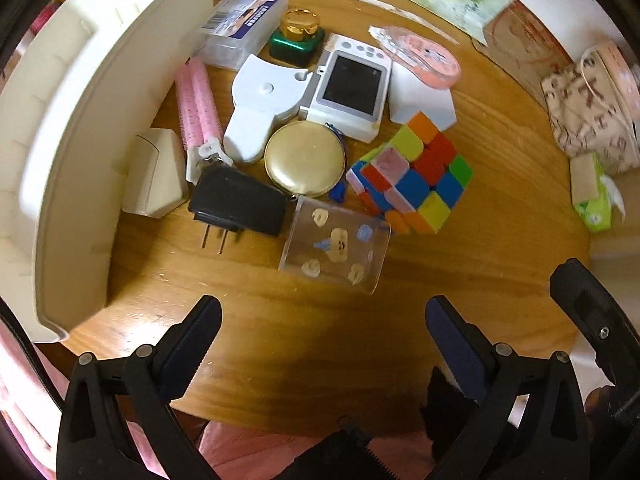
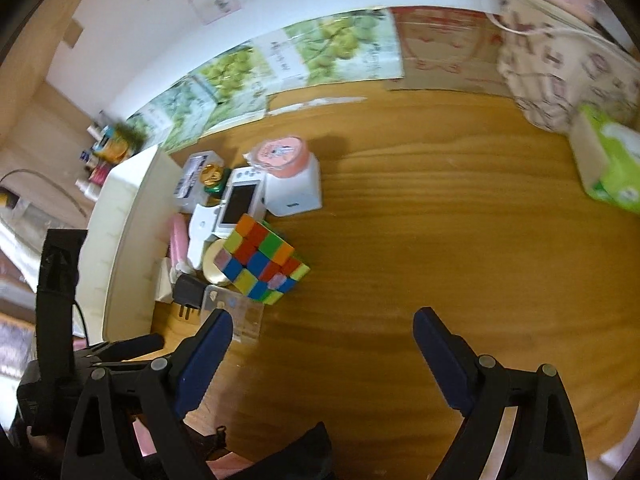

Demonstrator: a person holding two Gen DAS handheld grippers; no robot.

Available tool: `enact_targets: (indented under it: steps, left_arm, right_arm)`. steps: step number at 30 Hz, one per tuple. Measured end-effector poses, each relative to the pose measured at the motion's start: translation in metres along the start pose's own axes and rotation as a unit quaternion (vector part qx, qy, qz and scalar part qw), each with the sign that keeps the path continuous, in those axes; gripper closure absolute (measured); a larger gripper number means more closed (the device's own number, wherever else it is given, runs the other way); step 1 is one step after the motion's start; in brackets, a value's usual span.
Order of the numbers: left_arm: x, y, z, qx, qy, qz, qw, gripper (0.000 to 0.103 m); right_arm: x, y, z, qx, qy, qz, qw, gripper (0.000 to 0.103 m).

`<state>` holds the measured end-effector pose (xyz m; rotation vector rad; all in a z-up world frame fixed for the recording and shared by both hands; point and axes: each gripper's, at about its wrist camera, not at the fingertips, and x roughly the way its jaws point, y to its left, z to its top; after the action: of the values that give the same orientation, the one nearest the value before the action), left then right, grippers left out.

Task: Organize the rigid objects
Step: 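Grasp the clear sticker box with the left gripper while the right grasps the Rubik's cube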

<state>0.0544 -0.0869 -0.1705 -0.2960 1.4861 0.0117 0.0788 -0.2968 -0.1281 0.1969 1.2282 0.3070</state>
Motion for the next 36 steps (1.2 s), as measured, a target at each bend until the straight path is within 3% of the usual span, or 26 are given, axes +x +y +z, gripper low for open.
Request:
enact_targets:
  steps: [3, 11, 27, 36]
  left_arm:
    - [0.007, 0.007, 0.001, -0.028, 0.004, -0.019, 0.9994, 0.001]
    - [0.024, 0.009, 0.004, -0.065, 0.016, -0.017, 0.9976, 0.003]
    - [0.055, -0.01, 0.024, -0.042, 0.044, 0.008, 0.9981, 0.012]
    - [0.056, -0.017, 0.045, -0.022, 0.013, 0.023, 0.9994, 0.02]
  right_arm:
    - [0.009, 0.004, 0.01, -0.022, 0.005, 0.023, 0.999, 0.011]
    - [0.036, 0.012, 0.028, -0.045, 0.037, 0.07, 0.996, 0.011]
    - [0.087, 0.032, 0.05, -0.135, 0.102, 0.085, 0.982, 0.011]
    - [0.106, 0.034, 0.05, -0.142, 0.137, 0.083, 0.977, 0.011]
